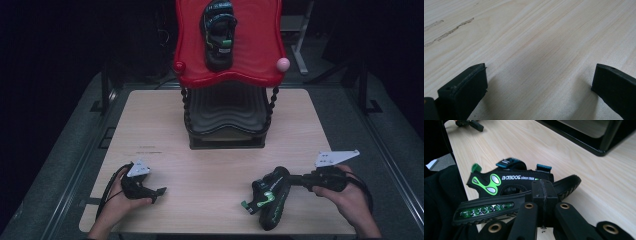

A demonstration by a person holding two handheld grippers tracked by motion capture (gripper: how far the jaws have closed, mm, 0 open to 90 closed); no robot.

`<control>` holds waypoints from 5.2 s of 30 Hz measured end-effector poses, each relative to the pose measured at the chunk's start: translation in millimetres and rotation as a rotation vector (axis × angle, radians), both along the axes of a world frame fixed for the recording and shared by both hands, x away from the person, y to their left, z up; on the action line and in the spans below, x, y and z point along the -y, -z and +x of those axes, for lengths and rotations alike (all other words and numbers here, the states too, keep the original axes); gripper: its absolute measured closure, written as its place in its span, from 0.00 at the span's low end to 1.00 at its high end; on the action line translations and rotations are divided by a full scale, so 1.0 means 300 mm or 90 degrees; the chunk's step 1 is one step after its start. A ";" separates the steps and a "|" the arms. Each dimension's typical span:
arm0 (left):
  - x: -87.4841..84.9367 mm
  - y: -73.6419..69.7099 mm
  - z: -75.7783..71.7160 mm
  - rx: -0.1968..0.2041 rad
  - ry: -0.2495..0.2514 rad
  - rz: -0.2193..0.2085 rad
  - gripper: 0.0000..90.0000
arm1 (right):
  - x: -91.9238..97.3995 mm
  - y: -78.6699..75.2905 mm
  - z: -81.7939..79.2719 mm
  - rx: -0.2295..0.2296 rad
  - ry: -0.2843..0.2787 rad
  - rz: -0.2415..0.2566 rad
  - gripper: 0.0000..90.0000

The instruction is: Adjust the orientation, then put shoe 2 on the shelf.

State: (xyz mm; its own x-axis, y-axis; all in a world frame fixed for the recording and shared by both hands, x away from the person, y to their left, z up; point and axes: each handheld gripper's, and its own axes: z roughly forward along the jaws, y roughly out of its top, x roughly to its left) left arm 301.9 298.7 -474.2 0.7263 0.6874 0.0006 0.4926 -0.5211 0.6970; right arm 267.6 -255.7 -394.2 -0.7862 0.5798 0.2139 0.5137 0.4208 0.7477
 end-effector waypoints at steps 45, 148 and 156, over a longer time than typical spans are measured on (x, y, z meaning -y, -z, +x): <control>0.002 0.001 0.004 0.000 -0.001 -0.002 0.00 | 0.126 0.179 -0.001 -0.085 0.045 -0.005 1.00; 0.002 0.000 0.004 -0.001 0.000 -0.002 0.00 | 0.129 -0.289 0.090 0.199 0.022 0.292 0.75; 0.001 0.000 0.005 -0.001 0.001 -0.002 0.00 | 0.126 -0.393 0.127 0.238 0.030 0.319 0.75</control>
